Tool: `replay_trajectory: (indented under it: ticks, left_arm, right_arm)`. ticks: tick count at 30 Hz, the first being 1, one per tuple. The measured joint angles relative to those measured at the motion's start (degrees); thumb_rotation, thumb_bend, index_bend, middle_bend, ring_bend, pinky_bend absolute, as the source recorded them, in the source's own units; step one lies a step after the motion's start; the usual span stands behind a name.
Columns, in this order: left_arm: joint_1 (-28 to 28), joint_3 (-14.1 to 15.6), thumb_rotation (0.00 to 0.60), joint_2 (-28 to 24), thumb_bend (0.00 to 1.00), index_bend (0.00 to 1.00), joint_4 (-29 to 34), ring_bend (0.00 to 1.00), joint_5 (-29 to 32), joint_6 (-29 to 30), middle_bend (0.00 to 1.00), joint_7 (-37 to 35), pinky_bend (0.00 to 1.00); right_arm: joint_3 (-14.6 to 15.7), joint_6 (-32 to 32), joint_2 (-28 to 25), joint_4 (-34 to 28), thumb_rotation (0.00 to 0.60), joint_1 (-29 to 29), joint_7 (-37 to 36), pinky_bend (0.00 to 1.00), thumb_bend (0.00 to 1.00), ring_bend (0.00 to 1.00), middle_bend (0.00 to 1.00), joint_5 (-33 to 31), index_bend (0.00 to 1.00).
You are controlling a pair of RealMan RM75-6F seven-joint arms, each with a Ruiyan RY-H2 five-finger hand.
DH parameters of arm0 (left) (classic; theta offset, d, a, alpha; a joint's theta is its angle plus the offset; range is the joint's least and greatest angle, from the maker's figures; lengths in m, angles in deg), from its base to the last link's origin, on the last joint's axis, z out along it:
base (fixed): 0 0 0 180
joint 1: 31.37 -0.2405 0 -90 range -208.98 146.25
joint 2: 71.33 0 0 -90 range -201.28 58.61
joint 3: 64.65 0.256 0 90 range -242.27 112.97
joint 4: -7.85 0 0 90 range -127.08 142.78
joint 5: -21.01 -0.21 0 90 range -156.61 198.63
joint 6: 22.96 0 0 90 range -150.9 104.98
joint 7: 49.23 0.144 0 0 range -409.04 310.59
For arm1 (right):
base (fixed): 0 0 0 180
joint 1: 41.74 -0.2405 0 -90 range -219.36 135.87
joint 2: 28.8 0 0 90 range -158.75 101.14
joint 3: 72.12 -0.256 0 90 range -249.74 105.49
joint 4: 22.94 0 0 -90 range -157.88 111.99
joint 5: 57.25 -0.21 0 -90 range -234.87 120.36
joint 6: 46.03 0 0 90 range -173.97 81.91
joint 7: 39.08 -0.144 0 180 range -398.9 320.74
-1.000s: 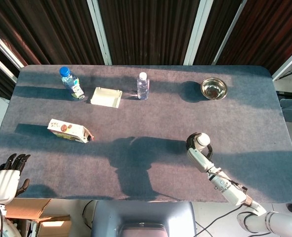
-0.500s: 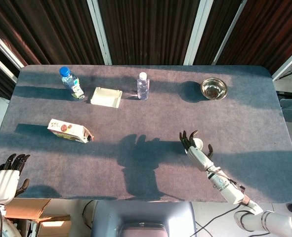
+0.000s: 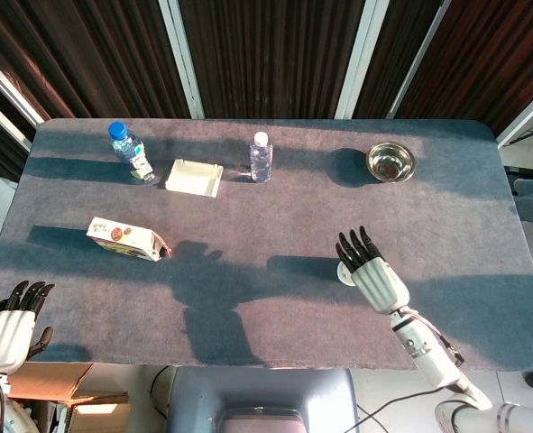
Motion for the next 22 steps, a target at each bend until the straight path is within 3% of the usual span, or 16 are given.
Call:
replay_trajectory:
  ticks: [3,8,15,18,22]
  left_arm:
    - [-0.15,-0.03,0.600,0.05,0.34,0.18,-0.10,0.09,-0.30,0.62,0.15,-0.06,0.34]
    - [-0.33,-0.10,0.600,0.53,0.34,0.18,-0.87,0.09,-1.49,1.75,0.15,-0.15,0.34]
    - [-0.27,-0.04,0.600,1.26,0.34,0.18,-1.51,0.09,-1.90,1.85,0.15,0.64,0.34]
    - [-0.16,-0.01,0.600,1.48,0.34,0.18,-1.63,0.09,-1.96,1.67,0.15,0.97,0.34]
    - [-0.11,0.01,0.600,1.57,0.34,0.18,-1.64,0.09,-1.89,1.49,0.15,1.14,0.34]
  right_arm:
    - [-0.30,-2.30,-3.38,-6.71,0.600,2.20,-6.63,0.12,0.19,0.00,0.00,-0.84,0.00]
    - [0.07,-7.18,-8.03,-9.52,0.600,6.39,-23.85,0.12,0.20,0.00,0.00,0.09,0.01]
    - [0.91,-15.33,-10.38,-4.67,0.600,12.87,-49.03,0.12,0.25,0.00,0.00,2.30,0.02]
    - [1.09,-16.97,-10.49,-1.16,0.600,14.69,-55.08,0.12,0.25,0.00,0.00,2.86,0.02]
    - [1.22,-17.32,-10.50,0.55,0.600,15.62,-57.05,0.12,0.25,0.00,0.00,3.69,0.02]
